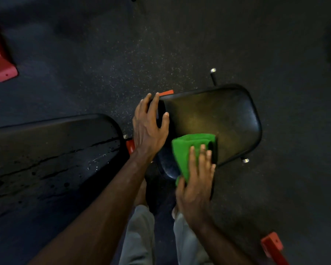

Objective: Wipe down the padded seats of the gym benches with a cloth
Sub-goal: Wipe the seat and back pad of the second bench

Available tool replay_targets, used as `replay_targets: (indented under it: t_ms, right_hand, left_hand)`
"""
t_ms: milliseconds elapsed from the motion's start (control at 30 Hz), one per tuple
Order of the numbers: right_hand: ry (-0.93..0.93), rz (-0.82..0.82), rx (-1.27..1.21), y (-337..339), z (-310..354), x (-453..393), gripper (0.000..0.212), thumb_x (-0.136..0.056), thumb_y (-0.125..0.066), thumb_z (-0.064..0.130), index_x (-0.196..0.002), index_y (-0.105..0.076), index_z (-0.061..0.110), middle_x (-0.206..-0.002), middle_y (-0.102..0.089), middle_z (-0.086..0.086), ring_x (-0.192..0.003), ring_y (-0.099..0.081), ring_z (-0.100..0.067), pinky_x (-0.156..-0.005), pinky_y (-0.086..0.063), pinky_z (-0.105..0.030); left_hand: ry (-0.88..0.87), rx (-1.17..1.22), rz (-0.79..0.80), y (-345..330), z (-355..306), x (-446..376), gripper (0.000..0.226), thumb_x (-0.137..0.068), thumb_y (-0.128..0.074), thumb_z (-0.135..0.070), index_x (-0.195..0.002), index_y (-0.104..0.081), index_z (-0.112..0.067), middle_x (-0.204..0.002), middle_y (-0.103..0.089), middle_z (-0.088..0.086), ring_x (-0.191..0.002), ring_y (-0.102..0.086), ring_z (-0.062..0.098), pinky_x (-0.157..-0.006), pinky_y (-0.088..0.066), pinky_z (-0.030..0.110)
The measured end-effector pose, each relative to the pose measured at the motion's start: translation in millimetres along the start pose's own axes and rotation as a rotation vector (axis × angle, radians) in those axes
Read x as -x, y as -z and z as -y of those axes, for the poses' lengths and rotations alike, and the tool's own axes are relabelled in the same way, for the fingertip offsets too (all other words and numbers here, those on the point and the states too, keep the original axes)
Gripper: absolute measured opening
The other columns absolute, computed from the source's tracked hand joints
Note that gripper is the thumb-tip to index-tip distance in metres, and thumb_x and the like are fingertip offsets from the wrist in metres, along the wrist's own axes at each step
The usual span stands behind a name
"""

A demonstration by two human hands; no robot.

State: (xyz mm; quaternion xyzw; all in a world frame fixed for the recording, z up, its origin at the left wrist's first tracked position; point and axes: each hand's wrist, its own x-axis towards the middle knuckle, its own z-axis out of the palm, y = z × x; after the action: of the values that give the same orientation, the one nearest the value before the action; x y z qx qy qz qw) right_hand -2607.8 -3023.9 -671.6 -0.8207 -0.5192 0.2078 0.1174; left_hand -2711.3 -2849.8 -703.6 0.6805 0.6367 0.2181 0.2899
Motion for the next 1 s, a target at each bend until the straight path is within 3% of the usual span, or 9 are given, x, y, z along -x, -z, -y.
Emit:
replay_targets:
  t_ms: [100, 267, 367, 433, 533, 567, 700, 833, 1000]
  right_hand:
    - [0.287, 0.078, 0.068, 1, -18, -6, 0.085, -0.081, -0.054, 0.027, -0.162, -0.030, 0.022, -0.173, -0.014, 0.000, -0.160, -0.009, -0.022, -0.125, -0.023, -0.056]
    - [-0.167, -0.149, -0.078, 16, -31, -39, 0.083, -0.084, -0.055, 0.020, -0.162, -0.029, 0.019, -0.172, -0.015, -0.002, -0.160, -0.008, -0.022, -0.126, -0.017, -0.057]
    - [0.235, 0.011, 0.080, 17, -41, -39, 0.080, -0.087, -0.051, 0.029, -0.163, -0.027, 0.020, -0.172, -0.015, -0.001, -0.160, -0.010, -0.022, -0.126, -0.019, -0.055]
    - [0.335, 0.017, 0.134, 31, -69, -56, 0.081, -0.085, -0.052, 0.032, -0.162, -0.030, 0.021, -0.172, -0.017, 0.000, -0.159, -0.013, -0.021, -0.124, -0.024, -0.057]
    - [-0.069, -0.149, -0.021, 38, -68, -68, 0.078, -0.088, -0.051, 0.029, -0.162, -0.030, 0.019, -0.172, -0.016, -0.002, -0.160, -0.010, -0.022, -0.126, -0.019, -0.053]
    - [-0.109, -0.155, -0.027, 35, -55, -68, 0.078, -0.088, -0.050, 0.029, -0.163, -0.028, 0.019, -0.172, -0.015, -0.003, -0.160, -0.008, -0.023, -0.127, -0.017, -0.052]
    - [0.342, 0.028, 0.121, 37, -63, -81, 0.082, -0.087, -0.055, 0.027, -0.163, -0.026, 0.022, -0.173, -0.013, 0.001, -0.160, -0.007, -0.021, -0.126, -0.020, -0.055]
    - [-0.103, -0.164, 0.025, 49, -66, -115, 0.078, -0.088, -0.049, 0.030, -0.162, -0.027, 0.018, -0.172, -0.017, -0.005, -0.160, -0.010, -0.025, -0.126, -0.019, -0.054]
    - [0.371, 0.023, 0.189, 56, -71, -136, 0.079, -0.089, -0.051, 0.027, -0.164, -0.024, 0.020, -0.172, -0.017, 0.000, -0.159, -0.010, -0.018, -0.127, -0.019, -0.050]
  left_hand:
    - [-0.145, -0.127, 0.106, -9, -9, -2, 0.062, -0.105, -0.047, -0.044, -0.161, -0.030, -0.022, -0.169, -0.023, 0.007, -0.157, -0.016, 0.027, -0.126, -0.016, 0.047]
    - [-0.212, -0.175, 0.133, -17, -8, -1, 0.060, -0.108, -0.040, -0.043, -0.162, -0.025, -0.023, -0.169, -0.022, 0.004, -0.158, -0.013, 0.023, -0.128, -0.011, 0.047]
    - [-0.199, -0.182, 0.124, -17, -8, 0, 0.060, -0.107, -0.040, -0.043, -0.162, -0.026, -0.023, -0.169, -0.024, 0.003, -0.157, -0.014, 0.022, -0.128, -0.010, 0.044]
    - [-0.187, -0.181, 0.136, -18, -9, 0, 0.060, -0.107, -0.040, -0.044, -0.162, -0.026, -0.024, -0.169, -0.023, 0.002, -0.157, -0.013, 0.022, -0.128, -0.009, 0.043]
    - [-0.164, -0.186, 0.150, -19, -11, -1, 0.061, -0.107, -0.040, -0.045, -0.162, -0.025, -0.025, -0.170, -0.021, 0.002, -0.158, -0.011, 0.020, -0.128, -0.006, 0.042]
    - [-0.161, -0.188, 0.147, -20, -10, -1, 0.061, -0.106, -0.040, -0.045, -0.162, -0.026, -0.025, -0.170, -0.021, 0.002, -0.158, -0.011, 0.020, -0.128, -0.007, 0.042]
    - [-0.160, -0.186, 0.132, -22, -10, -1, 0.061, -0.106, -0.042, -0.044, -0.161, -0.027, -0.024, -0.169, -0.023, 0.002, -0.157, -0.013, 0.021, -0.127, -0.009, 0.043]
    - [-0.139, -0.175, 0.156, -20, -13, -1, 0.061, -0.106, -0.042, -0.044, -0.162, -0.026, -0.025, -0.170, -0.020, 0.001, -0.158, -0.010, 0.020, -0.128, -0.007, 0.043]
    - [-0.132, -0.164, 0.155, -19, -13, -2, 0.061, -0.106, -0.045, -0.042, -0.161, -0.027, -0.025, -0.169, -0.022, 0.001, -0.158, -0.011, 0.020, -0.127, -0.006, 0.042]
